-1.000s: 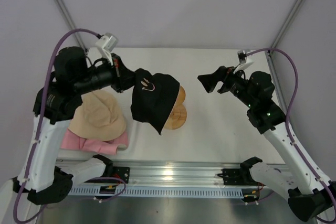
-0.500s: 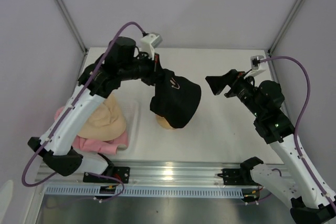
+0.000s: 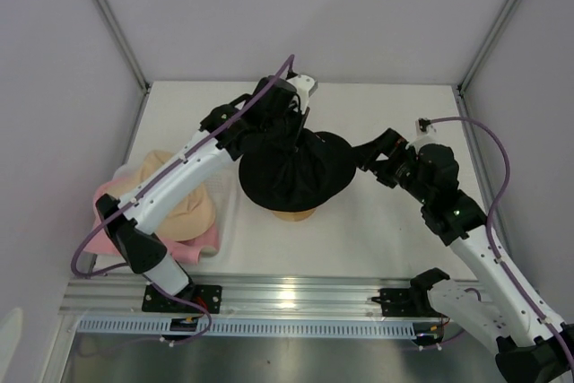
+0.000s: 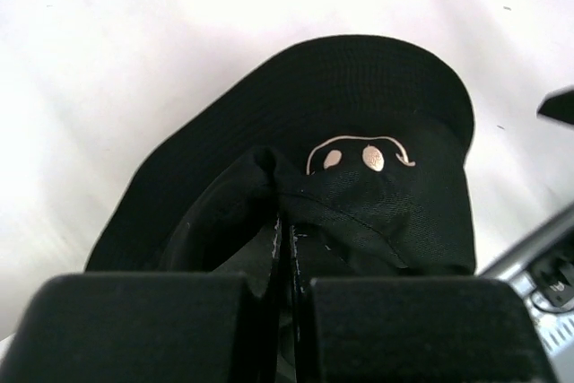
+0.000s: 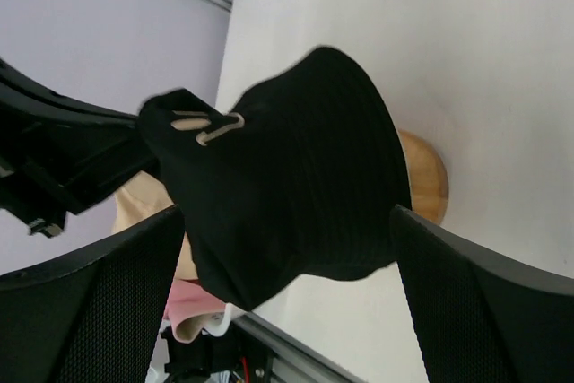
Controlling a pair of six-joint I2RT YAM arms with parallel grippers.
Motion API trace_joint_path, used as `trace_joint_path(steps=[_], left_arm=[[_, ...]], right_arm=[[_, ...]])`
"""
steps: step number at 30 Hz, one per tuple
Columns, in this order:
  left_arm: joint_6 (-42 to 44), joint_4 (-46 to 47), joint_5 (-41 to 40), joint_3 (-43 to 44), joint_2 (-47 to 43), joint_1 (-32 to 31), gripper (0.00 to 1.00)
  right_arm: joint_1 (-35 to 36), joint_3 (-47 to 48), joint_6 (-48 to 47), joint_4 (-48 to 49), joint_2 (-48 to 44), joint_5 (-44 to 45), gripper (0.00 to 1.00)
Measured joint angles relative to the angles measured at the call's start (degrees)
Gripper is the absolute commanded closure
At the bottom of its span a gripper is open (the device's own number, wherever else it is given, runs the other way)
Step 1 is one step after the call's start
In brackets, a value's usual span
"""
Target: Stack the hats
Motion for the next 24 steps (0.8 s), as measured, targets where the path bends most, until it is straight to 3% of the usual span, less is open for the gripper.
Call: trace_joint_path(steps=[8, 11, 12, 13, 14, 20, 24], left_arm=[[-1.14, -0.9, -5.51, 0.83, 2.67, -0.37, 0.96], [-2.36, -1.42, -5.7, 0.81, 2.82, -0.33, 0.63], [-2.71, -1.4, -5.68, 0.72, 2.75, -0.26, 0.32], [-2.75, -1.09, -5.51, 0.31, 2.4, -0.22, 0.13], [-3.08, -0.9, -5.22, -0.44, 1.86, -0.2, 0.01], [-4.98, -1.25, -1.36, -2.43, -5.57, 2.58, 0.01], [-8.72, 1.79, 3.8, -5.4, -15.39, 12.41, 0.01]], right_arm=[[0.0, -9.25, 0.0, 1.49, -0.46, -0.68, 0.01], [0.0, -11.5, -1.81, 3.65, -0.72, -0.7, 0.01], [0.0, -11.85, -2.54, 4.74, -0.66, -0.74, 0.01], [0.0, -11.89, -3.52, 5.75, -0.48, -0.74, 0.0], [0.0, -11.89, -4.2, 7.02, -0.28, -0.74, 0.0], [-1.7, -11.61, -6.27, 13.38, 3.87, -1.73, 0.0], [-5.55, -10.19, -6.12, 15.76, 8.57, -3.89, 0.0]])
